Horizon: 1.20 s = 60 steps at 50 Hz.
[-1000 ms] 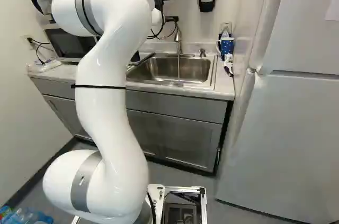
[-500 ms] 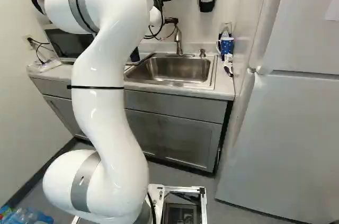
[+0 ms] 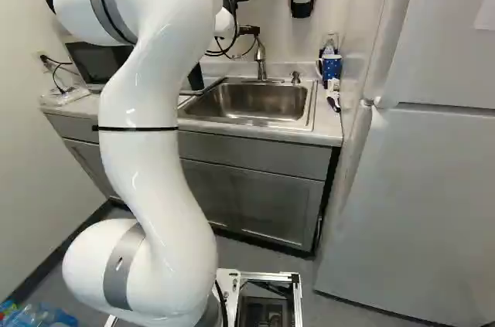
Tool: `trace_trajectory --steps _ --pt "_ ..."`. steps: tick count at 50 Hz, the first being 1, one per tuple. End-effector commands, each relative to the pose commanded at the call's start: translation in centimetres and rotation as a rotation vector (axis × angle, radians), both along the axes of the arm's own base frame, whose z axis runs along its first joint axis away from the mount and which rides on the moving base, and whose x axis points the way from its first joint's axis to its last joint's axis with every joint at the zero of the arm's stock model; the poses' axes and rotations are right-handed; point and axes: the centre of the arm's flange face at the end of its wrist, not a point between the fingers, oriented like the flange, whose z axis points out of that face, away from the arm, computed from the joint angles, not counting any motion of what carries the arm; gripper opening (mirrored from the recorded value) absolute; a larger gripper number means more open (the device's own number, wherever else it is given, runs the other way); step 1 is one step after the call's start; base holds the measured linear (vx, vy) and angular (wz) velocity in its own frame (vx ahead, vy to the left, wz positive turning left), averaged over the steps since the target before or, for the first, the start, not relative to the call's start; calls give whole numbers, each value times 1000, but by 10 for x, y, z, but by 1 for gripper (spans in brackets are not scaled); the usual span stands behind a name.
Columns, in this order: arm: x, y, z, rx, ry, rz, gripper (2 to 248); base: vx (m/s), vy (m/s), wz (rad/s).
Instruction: Rinse the cup and place it in the tray
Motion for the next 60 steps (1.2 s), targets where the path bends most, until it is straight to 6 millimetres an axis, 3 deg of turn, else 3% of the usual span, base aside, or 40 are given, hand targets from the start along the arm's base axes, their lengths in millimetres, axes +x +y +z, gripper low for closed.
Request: trace_trajectory --steps 20,60 --pt "-21 -13 9 -1 -48 -18 247 0 0 0" --pt "-98 -39 16 0 -1 -66 247 0 0 0"
